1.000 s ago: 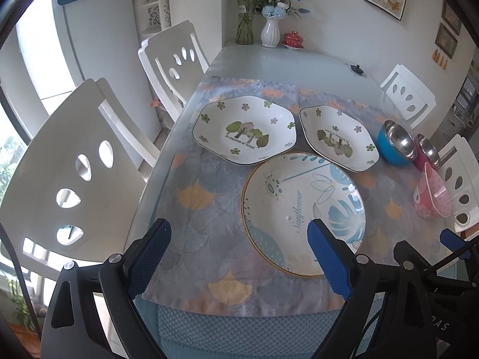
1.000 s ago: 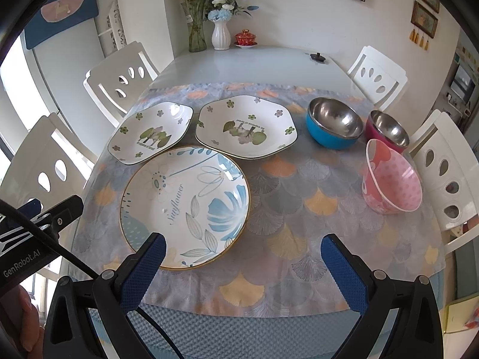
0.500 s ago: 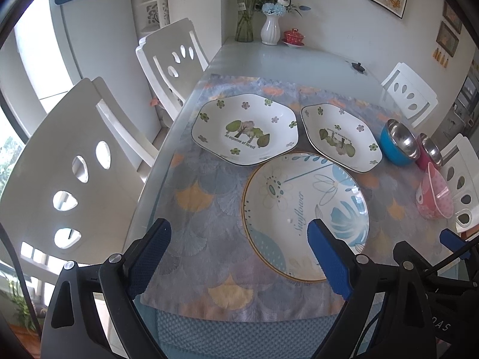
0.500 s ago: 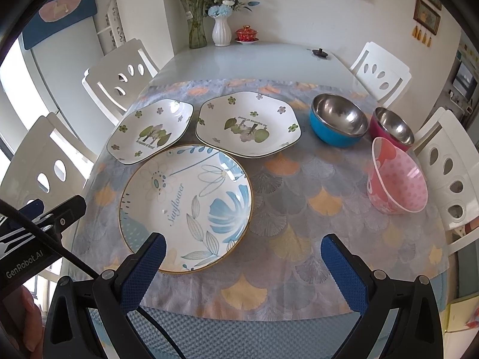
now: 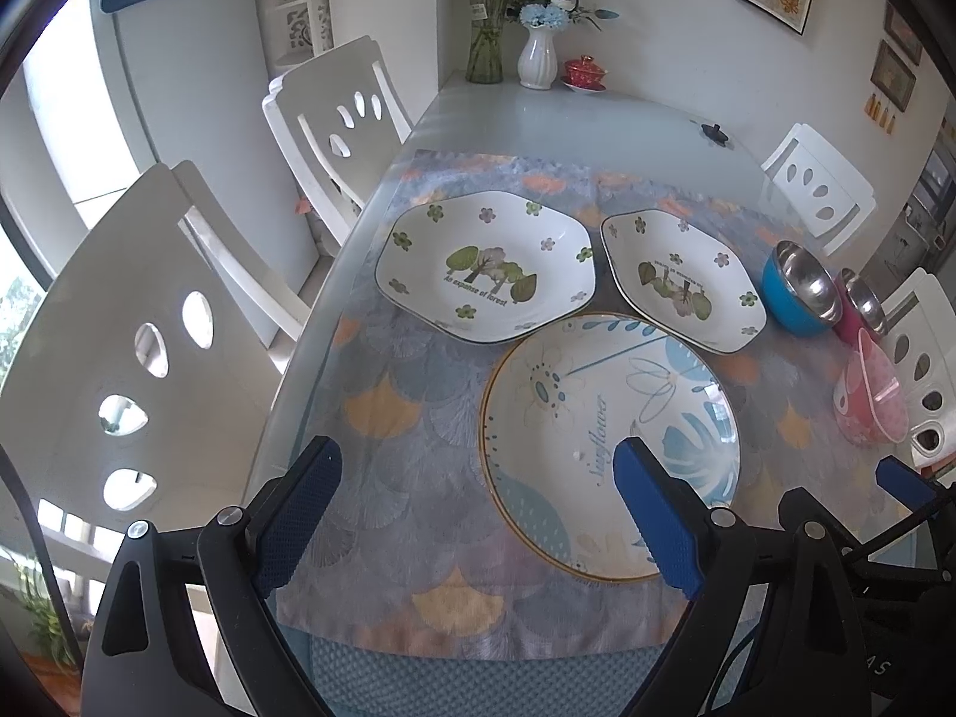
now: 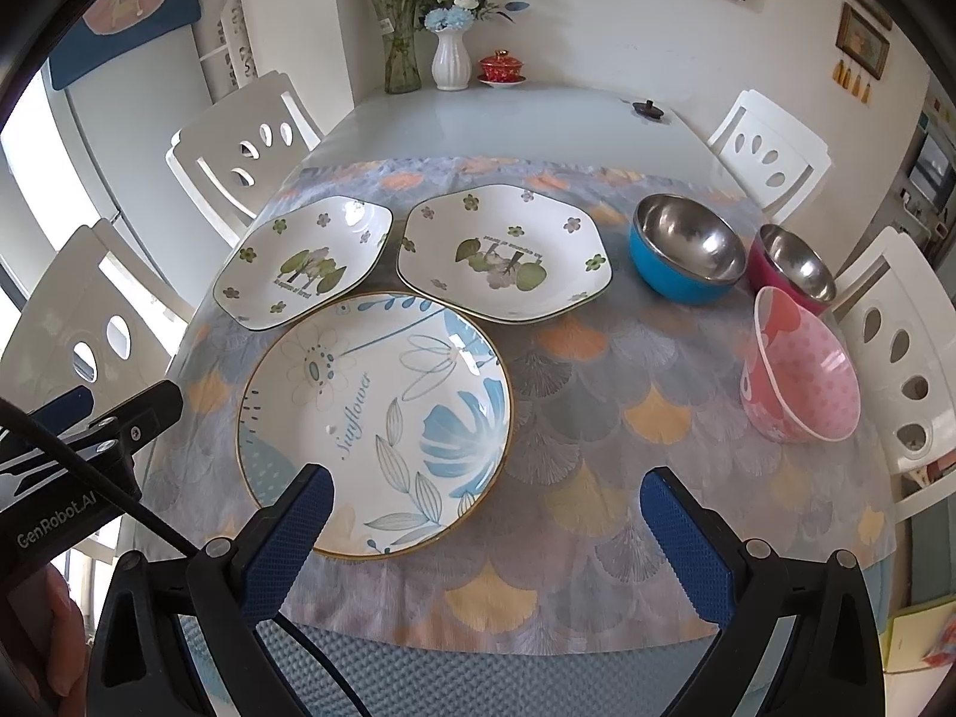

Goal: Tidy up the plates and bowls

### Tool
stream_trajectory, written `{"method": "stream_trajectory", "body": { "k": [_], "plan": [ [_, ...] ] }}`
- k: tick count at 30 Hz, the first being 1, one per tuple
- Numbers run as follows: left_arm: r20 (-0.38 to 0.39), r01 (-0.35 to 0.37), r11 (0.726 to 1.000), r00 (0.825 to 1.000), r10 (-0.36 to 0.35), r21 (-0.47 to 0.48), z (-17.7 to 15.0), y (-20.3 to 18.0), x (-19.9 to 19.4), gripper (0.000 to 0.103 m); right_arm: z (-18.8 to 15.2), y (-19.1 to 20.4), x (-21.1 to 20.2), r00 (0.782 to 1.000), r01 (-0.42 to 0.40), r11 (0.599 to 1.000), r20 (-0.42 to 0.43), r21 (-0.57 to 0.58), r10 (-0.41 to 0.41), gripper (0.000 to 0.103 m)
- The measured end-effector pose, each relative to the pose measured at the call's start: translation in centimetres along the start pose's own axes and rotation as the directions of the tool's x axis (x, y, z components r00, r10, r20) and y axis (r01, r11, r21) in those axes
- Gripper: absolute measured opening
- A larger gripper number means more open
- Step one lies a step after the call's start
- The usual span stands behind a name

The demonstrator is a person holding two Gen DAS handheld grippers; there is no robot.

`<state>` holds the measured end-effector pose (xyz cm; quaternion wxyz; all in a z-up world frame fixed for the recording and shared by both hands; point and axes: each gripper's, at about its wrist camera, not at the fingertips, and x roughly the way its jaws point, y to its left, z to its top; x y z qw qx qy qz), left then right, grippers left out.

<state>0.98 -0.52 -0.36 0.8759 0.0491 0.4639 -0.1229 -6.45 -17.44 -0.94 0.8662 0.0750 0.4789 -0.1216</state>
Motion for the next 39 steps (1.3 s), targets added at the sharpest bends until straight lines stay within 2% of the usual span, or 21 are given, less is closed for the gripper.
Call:
{"method": "stream_trajectory", "body": {
  "k": [13, 20, 31, 39],
  "plan": [
    [0.008, -0.008, 1.000, 1.000, 0.008, 0.002, 0.7, 0.0, 0.4, 0.092, 1.2, 0.0, 0.6, 1.000, -0.006, 1.000, 0.002, -0.010, 0.006, 0.101],
    [0.019, 0.011, 1.000, 1.000, -0.011, -0.003, 1.1, 0.0, 0.5, 0.092, 1.8, 0.3, 0.0, 0.999, -0.018, 0.999, 0.046, -0.037, 0.020, 0.100],
    [0.024, 0.014, 1.000, 1.000, -0.014, 0.004, 1.3, -0.1, 0.7, 0.092, 2.3, -0.7, 1.0, 1.000, -0.001, 1.000, 0.028, 0.006, 0.001, 0.099],
    [-0.004, 0.022, 1.000, 1.000, -0.022, 0.009, 1.2, -0.2, 1.5, 0.092, 2.3, -0.6, 1.7, 1.000, -0.012, 1.000, 0.007, 0.006, 0.012, 0.093]
  ]
}}
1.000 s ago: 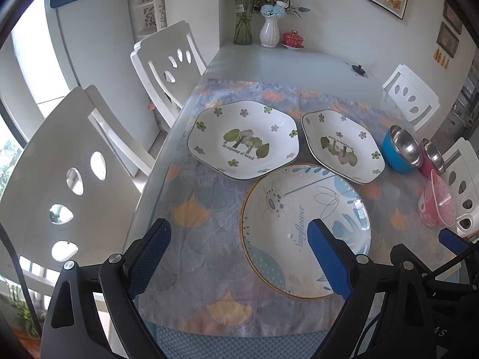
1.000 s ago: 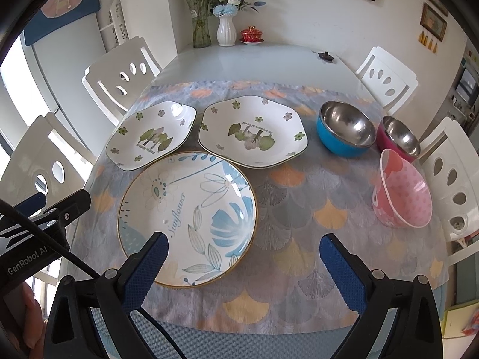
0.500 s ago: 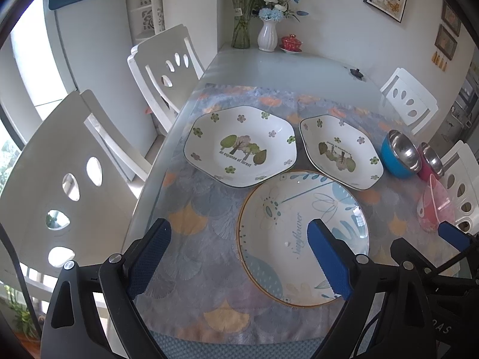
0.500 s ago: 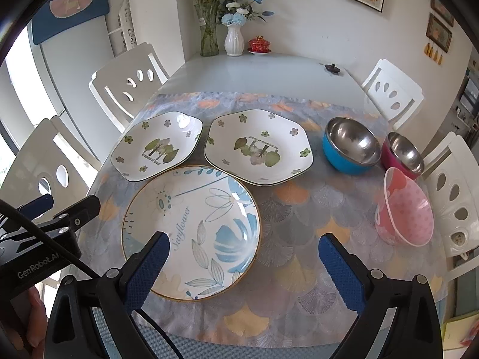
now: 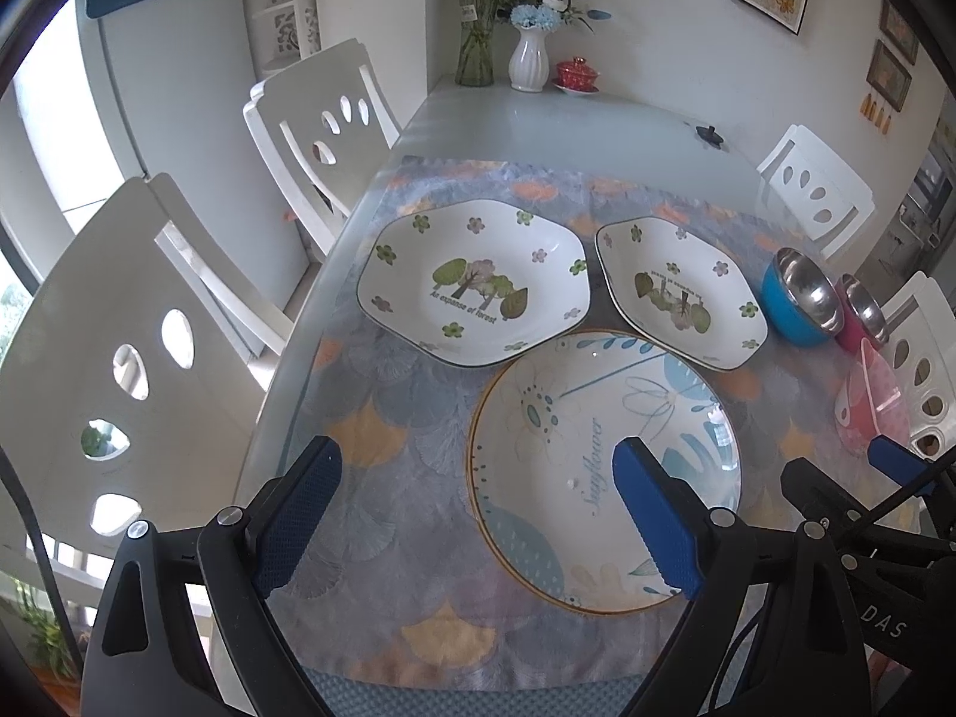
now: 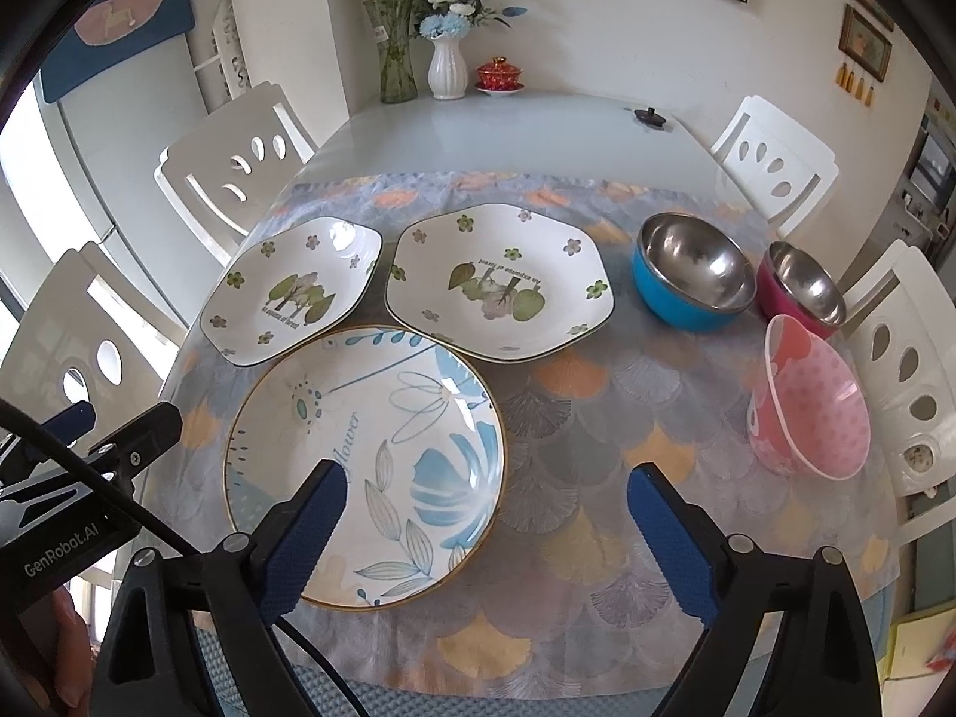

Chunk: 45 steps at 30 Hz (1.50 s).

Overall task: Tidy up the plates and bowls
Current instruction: 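Lower both grippers onto the rim of the round Sunflower plate and close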

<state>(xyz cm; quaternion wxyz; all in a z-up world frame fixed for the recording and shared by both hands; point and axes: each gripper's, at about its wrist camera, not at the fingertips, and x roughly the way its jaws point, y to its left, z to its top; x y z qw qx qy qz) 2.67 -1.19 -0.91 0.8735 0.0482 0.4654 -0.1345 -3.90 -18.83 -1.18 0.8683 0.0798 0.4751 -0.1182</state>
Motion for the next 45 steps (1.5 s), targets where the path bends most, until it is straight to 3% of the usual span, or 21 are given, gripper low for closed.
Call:
{"method": "stream_trajectory", "body": {
  "k": [8, 24, 28, 30, 31, 38, 42, 45],
  "plan": [
    [-0.013, 0.006, 1.000, 1.000, -0.006, -0.006, -0.3, 0.2, 0.4, 0.092, -0.3, -0.1, 1.0, 0.999, -0.020, 1.000, -0.038, 0.012, 0.020, 0.088],
    [0.004, 0.011, 1.000, 1.000, -0.011, 0.005, -0.3, 0.0, 0.3, 0.092, -0.3, -0.1, 1.2, 0.999, 0.013, 1.000, -0.035, 0.012, -0.012, 0.088],
    [-0.042, 0.054, 0.998, 0.998, -0.054, 0.011, -0.7, 0.1, 2.1, 0.091, -0.6, -0.7, 2.2, 0.998, -0.010, 1.000, -0.057, 0.025, 0.012, 0.088],
    [-0.088, 0.094, 0.996, 0.992, -0.094, -0.006, -1.0, 0.4, 3.4, 0.079, -0.7, -1.1, 3.3, 0.996, -0.032, 0.999, -0.086, 0.041, 0.036, 0.088],
    [-0.113, 0.119, 0.993, 0.986, -0.120, -0.018, -1.3, 0.7, 4.3, 0.077, -0.8, -1.3, 4.3, 0.993, -0.046, 0.998, -0.110, 0.045, 0.051, 0.088],
    [-0.192, 0.164, 0.985, 0.966, -0.171, -0.048, -2.5, 1.3, 8.0, 0.063, -2.0, -2.6, 8.7, 0.969, -0.130, 0.982, -0.194, 0.137, 0.155, 0.059],
    [-0.221, 0.173, 0.984, 0.959, -0.180, -0.052, -2.6, 1.4, 9.6, 0.042, -2.3, -2.7, 9.6, 0.970, -0.134, 0.981, -0.186, 0.140, 0.159, 0.054],
    [-0.234, 0.225, 0.971, 0.943, -0.238, -0.078, -2.9, 1.5, 10.7, 0.022, -2.2, -2.9, 10.5, 0.966, -0.157, 0.976, -0.182, 0.151, 0.184, 0.045]
  ]
}}
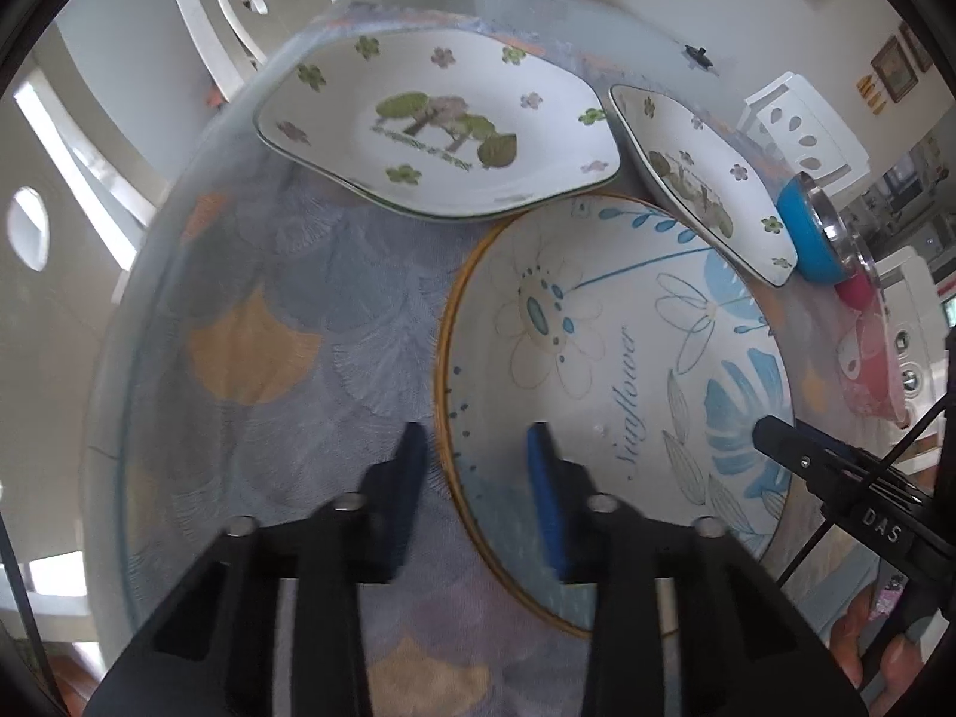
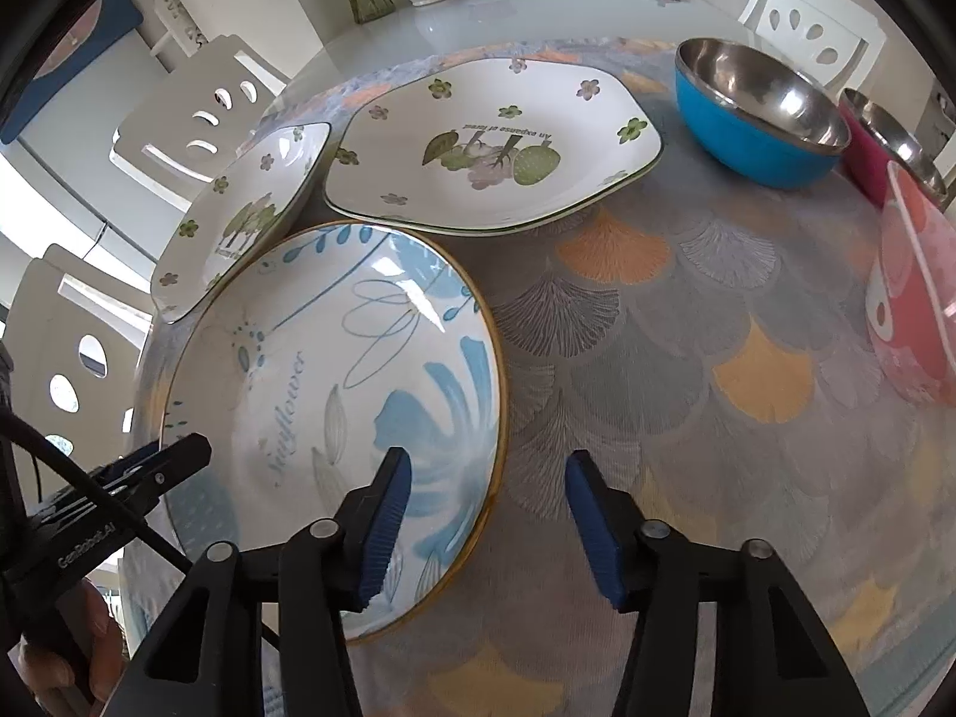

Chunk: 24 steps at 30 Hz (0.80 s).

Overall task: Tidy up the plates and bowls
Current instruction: 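Lower both grippers onto the rim of the round Sunflower plate and close, then lift the Sunflower plate with both grippers and carry it toward the table edge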

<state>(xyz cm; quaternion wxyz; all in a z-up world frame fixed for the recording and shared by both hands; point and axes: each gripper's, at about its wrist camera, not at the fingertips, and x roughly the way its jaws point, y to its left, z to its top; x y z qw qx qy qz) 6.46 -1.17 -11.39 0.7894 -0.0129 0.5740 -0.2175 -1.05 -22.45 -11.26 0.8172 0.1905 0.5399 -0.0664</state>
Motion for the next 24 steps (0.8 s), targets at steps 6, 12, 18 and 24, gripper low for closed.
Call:
{"method": "stream_trajectory", "body": {
  "k": [6, 12, 18, 24],
  "plan": [
    [0.015, 0.065, 0.998, 0.998, -0.065, -0.012, 0.1, 0.6, 0.4, 0.022, 0.5, -0.1, 1.1, 0.998, -0.054, 0.998, 0.011, -0.016, 0.054, 0.027],
    [0.031, 0.085, 0.996, 0.996, -0.085, 0.016, 0.1, 0.9, 0.4, 0.021, 0.7, 0.0, 1.5, 0.996, -0.082, 0.996, 0.016, -0.044, 0.082, 0.026],
    [0.041, 0.113, 0.993, 0.993, -0.114, 0.029, -0.2, 1.0, -0.6, 0.021, 0.0, 0.3, 0.4, 0.995, -0.096, 0.991, 0.029, -0.094, 0.099, 0.026],
    [0.070, 0.100, 0.992, 0.992, -0.105, 0.073, -1.2, 1.1, -3.0, 0.021, -1.1, 1.0, -0.8, 0.993, -0.115, 0.985, 0.014, -0.129, 0.118, 0.026]
  ]
}}
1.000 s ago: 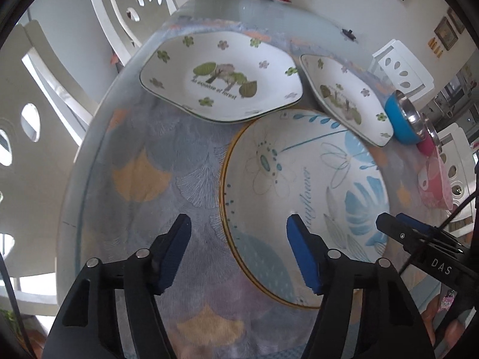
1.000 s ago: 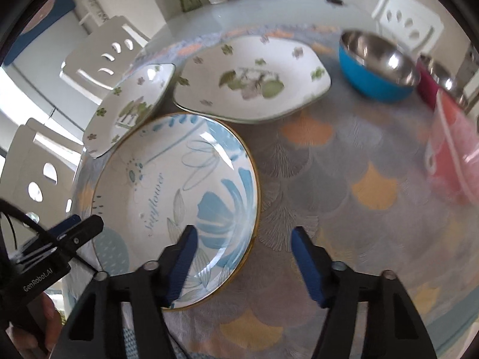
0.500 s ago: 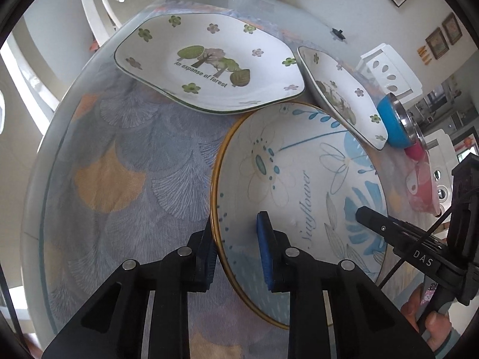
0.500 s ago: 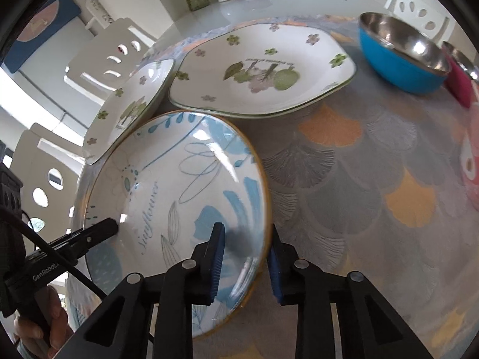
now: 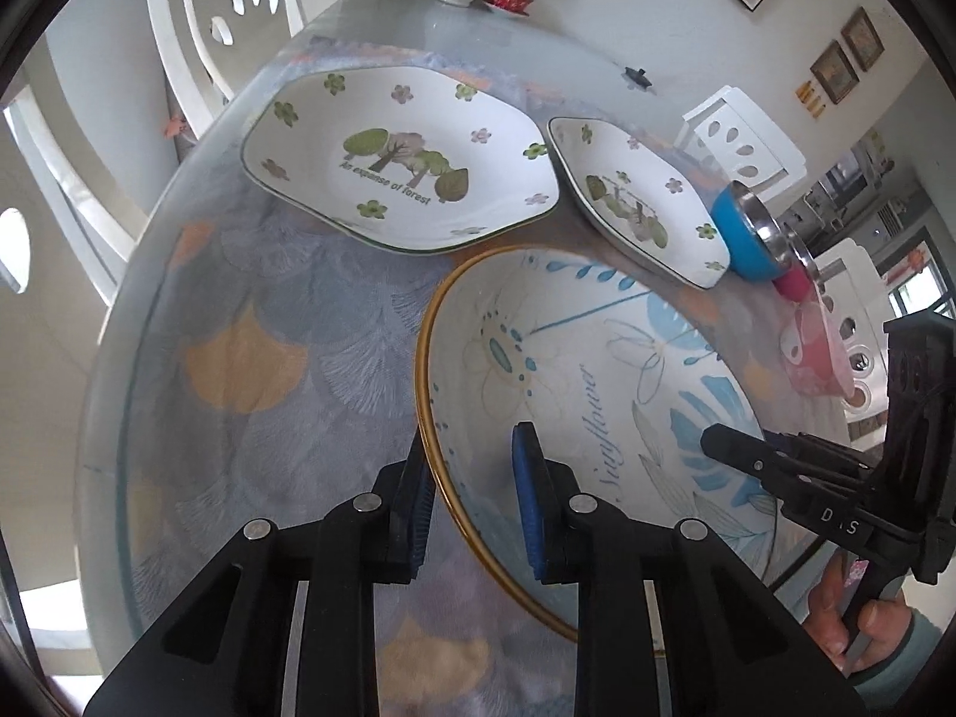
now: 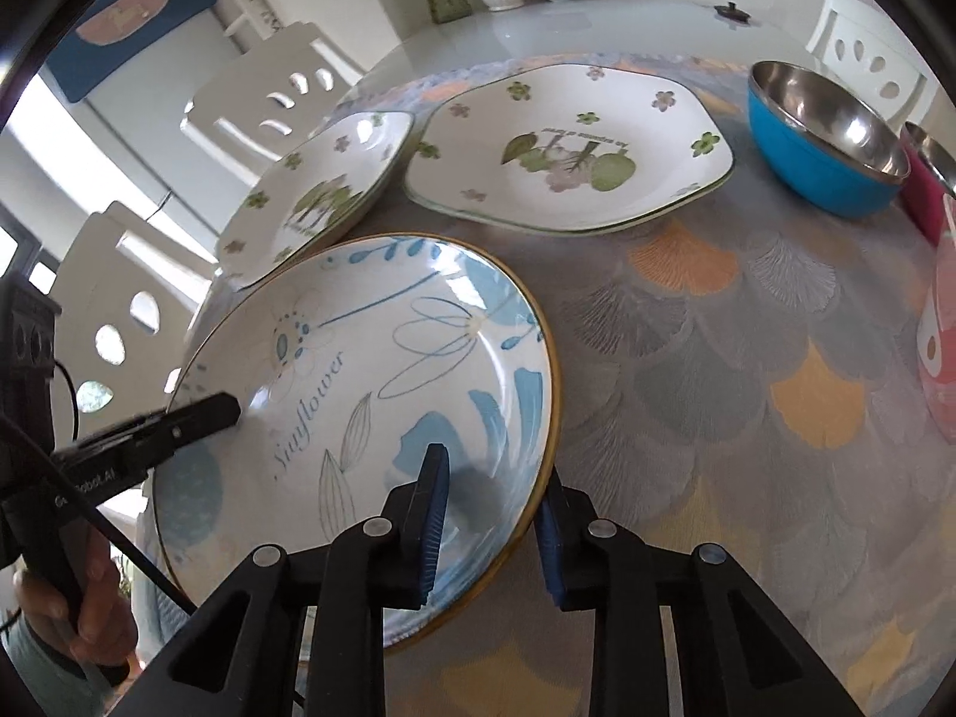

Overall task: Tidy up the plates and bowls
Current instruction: 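Lift the Sunflower plate with both grippers and carry it toward the table edge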

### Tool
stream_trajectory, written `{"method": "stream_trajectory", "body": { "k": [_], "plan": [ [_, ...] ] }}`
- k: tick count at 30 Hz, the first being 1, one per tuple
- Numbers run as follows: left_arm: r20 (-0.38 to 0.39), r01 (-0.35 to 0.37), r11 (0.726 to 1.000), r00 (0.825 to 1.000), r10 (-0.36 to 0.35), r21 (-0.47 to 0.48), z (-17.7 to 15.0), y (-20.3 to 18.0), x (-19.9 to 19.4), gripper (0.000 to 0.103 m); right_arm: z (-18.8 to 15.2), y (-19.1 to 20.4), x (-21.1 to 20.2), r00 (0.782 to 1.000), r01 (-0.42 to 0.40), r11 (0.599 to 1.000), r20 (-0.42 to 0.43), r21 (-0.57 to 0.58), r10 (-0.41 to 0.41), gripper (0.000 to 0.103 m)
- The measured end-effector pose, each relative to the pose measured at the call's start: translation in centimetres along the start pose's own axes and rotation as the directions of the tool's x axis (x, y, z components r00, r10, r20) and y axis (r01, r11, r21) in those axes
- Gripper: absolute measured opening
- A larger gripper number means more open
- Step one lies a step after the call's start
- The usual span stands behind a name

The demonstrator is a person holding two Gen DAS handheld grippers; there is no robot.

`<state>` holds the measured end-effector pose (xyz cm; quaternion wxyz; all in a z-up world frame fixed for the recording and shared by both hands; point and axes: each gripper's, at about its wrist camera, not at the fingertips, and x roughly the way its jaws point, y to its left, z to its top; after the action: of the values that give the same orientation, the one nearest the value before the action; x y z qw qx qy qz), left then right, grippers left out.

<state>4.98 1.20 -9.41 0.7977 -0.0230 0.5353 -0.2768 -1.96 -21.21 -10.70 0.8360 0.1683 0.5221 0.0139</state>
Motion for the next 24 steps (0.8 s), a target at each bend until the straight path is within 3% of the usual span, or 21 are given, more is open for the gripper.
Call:
{"method": "stream_trajectory", "body": {
  "k": [8, 17, 24],
  "plan": [
    [0.061, -0.007, 1.000, 0.998, 0.008, -0.011, -2.1, 0.3, -3.7, 0.022, -1.1, 3.1, -3.1, 0.999, 0.013, 0.995, 0.042, -0.096, -0.009, 0.026],
    [0.156, -0.050, 0.998, 0.986, 0.056, -0.044, -4.3, 1.1, -9.5, 0.022, -2.9, 7.3, -6.0, 0.996, -0.032, 0.987, 0.079, -0.158, 0.045, 0.026],
    [0.141, -0.097, 0.993, 0.984, 0.105, -0.060, -6.3, 2.0, -8.8, 0.022, -5.6, 8.6, -4.6, 0.999, -0.023, 0.984, 0.036, -0.174, 0.030, 0.026]
  ]
}}
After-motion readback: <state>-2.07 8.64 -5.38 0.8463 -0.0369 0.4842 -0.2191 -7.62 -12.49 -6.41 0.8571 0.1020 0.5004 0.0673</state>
